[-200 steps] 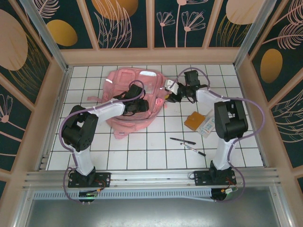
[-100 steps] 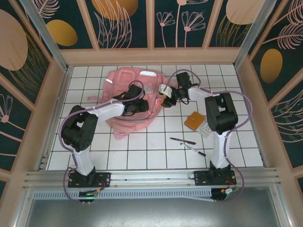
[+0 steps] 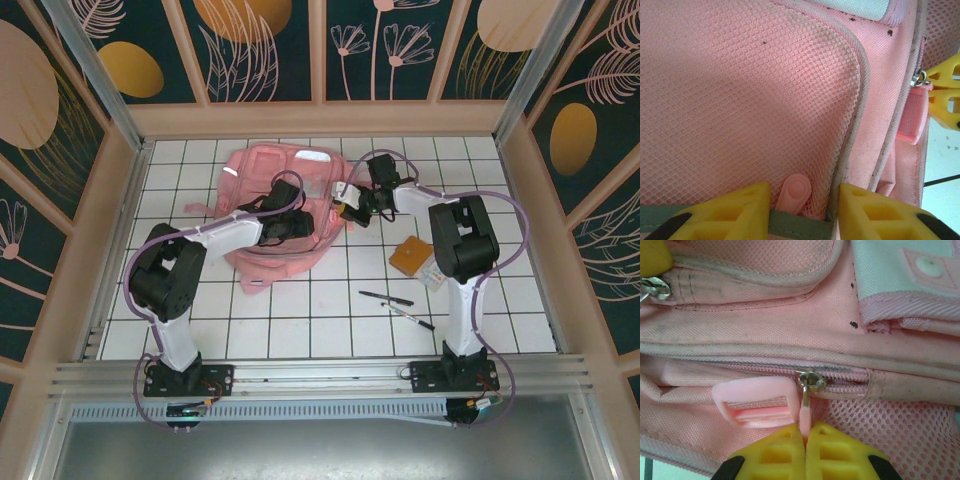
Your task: Pack the student bag
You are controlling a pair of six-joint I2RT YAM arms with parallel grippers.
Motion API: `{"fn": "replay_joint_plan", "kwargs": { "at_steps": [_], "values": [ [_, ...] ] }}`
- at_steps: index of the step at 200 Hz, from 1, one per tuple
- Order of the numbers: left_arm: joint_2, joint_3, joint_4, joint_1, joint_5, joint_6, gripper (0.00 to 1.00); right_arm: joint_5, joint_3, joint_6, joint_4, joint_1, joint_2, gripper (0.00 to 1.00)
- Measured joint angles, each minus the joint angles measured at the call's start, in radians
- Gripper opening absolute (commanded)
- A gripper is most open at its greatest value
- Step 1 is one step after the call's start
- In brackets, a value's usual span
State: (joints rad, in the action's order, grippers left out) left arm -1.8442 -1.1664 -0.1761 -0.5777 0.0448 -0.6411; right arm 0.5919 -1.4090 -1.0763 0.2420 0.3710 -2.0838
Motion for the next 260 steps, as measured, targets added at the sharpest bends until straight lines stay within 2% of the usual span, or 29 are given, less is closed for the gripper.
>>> {"fn": "replay_joint_plan", "kwargs": {
  "at_steps": [100,147,177,222,260],
  "values": [
    [0.013,0.031,0.045,0.003,0.004,-0.009,0.35,-0.013,-0.114,0.055,0.183,0.007,0.027,0.0],
    [0.013,0.035,0.051,0.004,0.008,-0.019,0.34,-0.091,-0.158,0.112,0.282,0.057,0.029,0.0],
    [0.018,0.05,0.071,0.01,0.019,-0.031,0.34,-0.098,-0.157,0.172,0.338,0.09,0.032,0.0],
    [0.026,0.061,0.084,0.015,0.033,-0.046,0.34,-0.09,-0.098,0.277,0.36,0.105,0.07,0.0],
    [0.04,0.071,0.085,0.016,0.05,-0.061,0.34,-0.038,0.054,0.373,0.269,0.111,0.122,0.0]
  ]
}}
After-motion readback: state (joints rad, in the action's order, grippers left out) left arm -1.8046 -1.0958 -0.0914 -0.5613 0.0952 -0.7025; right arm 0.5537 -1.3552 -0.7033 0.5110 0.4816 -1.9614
